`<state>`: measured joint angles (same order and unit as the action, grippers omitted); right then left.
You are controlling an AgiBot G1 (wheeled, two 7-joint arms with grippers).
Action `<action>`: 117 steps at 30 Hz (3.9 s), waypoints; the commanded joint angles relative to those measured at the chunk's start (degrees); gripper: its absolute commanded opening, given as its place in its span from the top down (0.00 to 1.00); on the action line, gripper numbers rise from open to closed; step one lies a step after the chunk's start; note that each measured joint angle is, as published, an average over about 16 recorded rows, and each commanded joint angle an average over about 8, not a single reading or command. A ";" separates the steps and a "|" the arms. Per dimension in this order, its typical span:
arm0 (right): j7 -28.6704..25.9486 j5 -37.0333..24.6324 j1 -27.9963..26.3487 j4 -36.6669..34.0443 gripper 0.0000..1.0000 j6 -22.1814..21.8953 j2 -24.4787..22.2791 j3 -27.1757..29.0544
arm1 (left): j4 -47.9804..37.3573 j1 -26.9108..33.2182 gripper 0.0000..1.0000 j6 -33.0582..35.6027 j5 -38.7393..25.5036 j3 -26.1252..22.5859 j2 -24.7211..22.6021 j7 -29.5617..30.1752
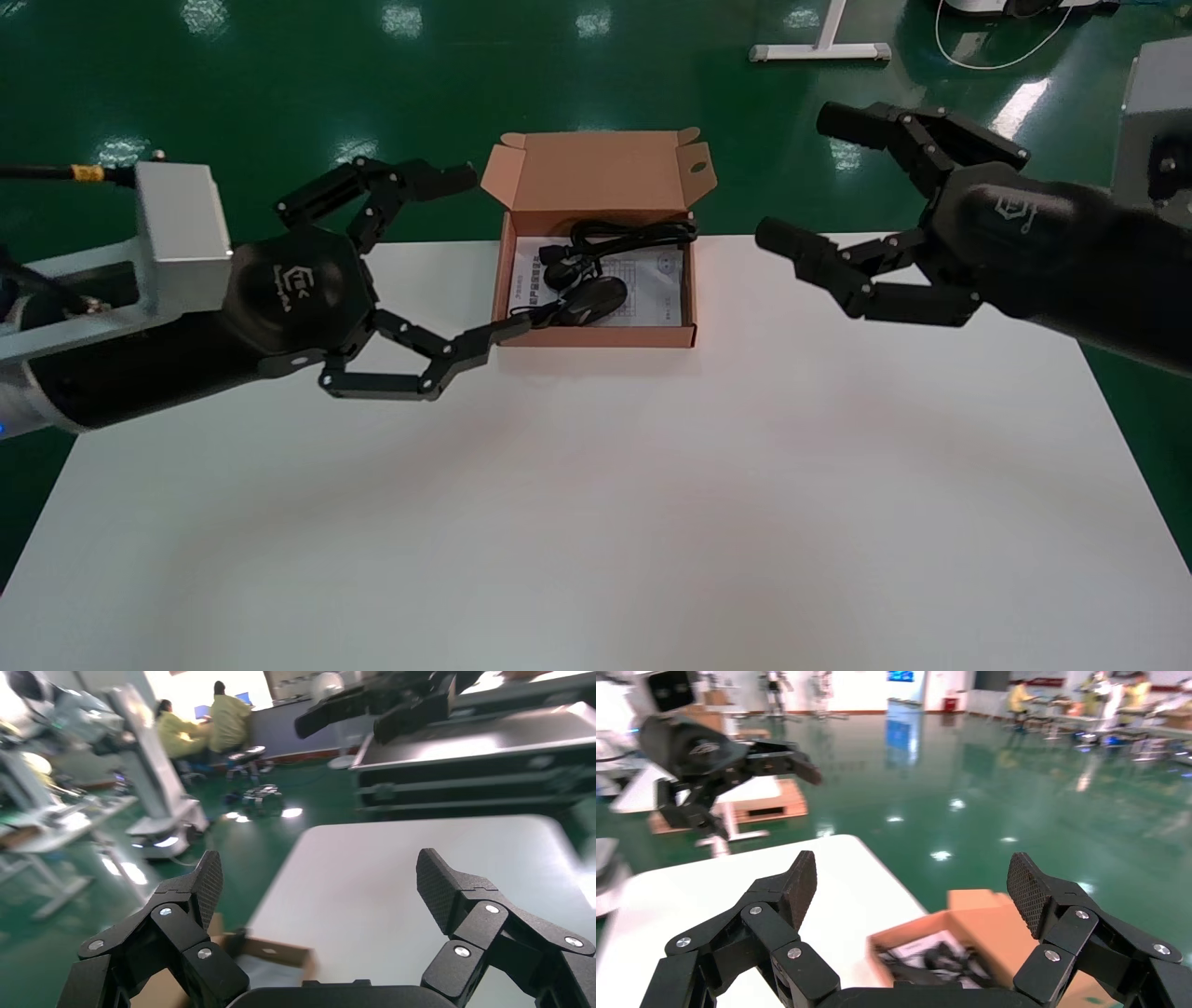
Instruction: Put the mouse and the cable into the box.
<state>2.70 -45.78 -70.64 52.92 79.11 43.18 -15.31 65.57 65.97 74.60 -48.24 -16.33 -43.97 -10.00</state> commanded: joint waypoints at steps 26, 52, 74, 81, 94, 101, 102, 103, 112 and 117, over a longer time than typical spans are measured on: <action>-14.22 4.46 10.03 22.41 0.00 7.28 -9.00 -0.79 | 8.35 -4.60 0.00 11.73 6.80 0.30 9.36 21.45; -13.48 3.99 9.15 20.74 0.00 6.63 -8.23 -0.74 | 8.03 -4.43 0.00 11.16 6.46 0.30 9.01 20.82; -13.39 3.91 9.07 20.60 0.00 6.54 -8.15 -0.70 | 7.97 -4.40 0.00 11.08 6.40 0.29 8.95 20.75; -13.37 3.90 9.05 20.57 0.00 6.53 -8.14 -0.70 | 7.97 -4.40 0.00 11.08 6.40 0.29 8.95 20.73; -13.37 3.90 9.04 20.54 0.00 6.53 -8.13 -0.70 | 7.96 -4.40 0.00 11.08 6.39 0.29 8.95 20.73; -13.37 3.90 9.04 20.54 0.00 6.54 -8.13 -0.70 | 7.96 -4.40 0.00 11.08 6.39 0.29 8.95 20.73; -13.37 3.90 9.04 20.54 0.00 6.54 -8.13 -0.70 | 7.96 -4.40 0.00 11.08 6.39 0.29 8.95 20.73; -13.37 3.90 9.04 20.54 0.00 6.53 -8.13 -0.70 | 7.96 -4.40 0.00 11.08 6.39 0.29 8.95 20.73; -13.37 3.90 9.04 20.54 0.00 6.54 -8.13 -0.70 | 7.96 -4.40 0.00 11.08 6.39 0.29 8.95 20.73; -13.37 3.90 9.04 20.54 0.00 6.54 -8.13 -0.70 | 7.96 -4.40 0.00 11.08 6.40 0.29 8.95 20.73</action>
<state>-10.68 -41.88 -61.60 73.45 85.64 35.06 -16.01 73.53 61.57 85.68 -41.85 -16.03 -35.02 10.73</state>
